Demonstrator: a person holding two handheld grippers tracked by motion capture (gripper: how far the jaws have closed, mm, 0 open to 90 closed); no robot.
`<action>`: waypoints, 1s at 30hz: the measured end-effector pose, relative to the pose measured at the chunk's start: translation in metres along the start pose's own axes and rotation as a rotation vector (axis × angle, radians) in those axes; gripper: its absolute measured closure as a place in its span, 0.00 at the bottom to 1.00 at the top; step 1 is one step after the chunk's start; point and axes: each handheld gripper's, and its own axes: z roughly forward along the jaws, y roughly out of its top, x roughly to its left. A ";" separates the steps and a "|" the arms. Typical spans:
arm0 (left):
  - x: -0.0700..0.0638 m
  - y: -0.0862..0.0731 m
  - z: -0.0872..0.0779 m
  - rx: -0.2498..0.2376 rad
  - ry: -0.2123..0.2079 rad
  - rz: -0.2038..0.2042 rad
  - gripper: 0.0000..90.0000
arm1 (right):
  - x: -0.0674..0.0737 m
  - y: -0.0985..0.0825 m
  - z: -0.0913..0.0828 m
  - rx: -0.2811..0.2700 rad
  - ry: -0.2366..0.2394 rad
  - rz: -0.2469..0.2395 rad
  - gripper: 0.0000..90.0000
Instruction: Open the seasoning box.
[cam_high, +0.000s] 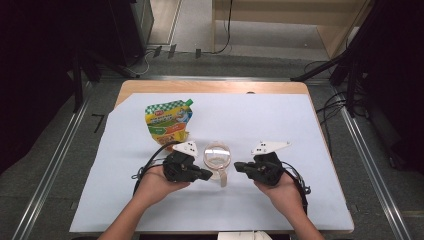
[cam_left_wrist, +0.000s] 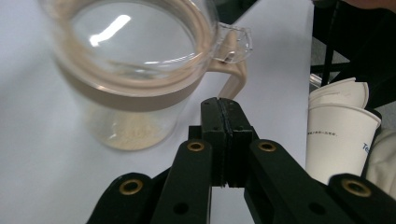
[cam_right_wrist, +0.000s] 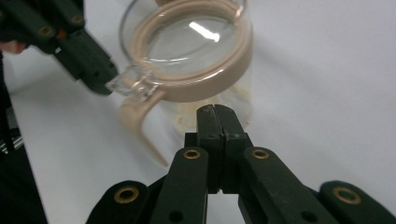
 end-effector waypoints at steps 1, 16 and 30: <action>0.002 -0.001 -0.004 -0.005 0.005 -0.008 0.99 | 0.003 -0.001 -0.002 -0.004 0.003 -0.003 1.00; 0.029 -0.009 -0.015 -0.035 0.013 -0.039 0.59 | 0.046 -0.011 0.006 0.015 0.035 -0.063 1.00; 0.033 -0.010 -0.017 -0.075 0.030 -0.036 0.46 | 0.055 -0.011 0.025 0.040 0.038 -0.066 1.00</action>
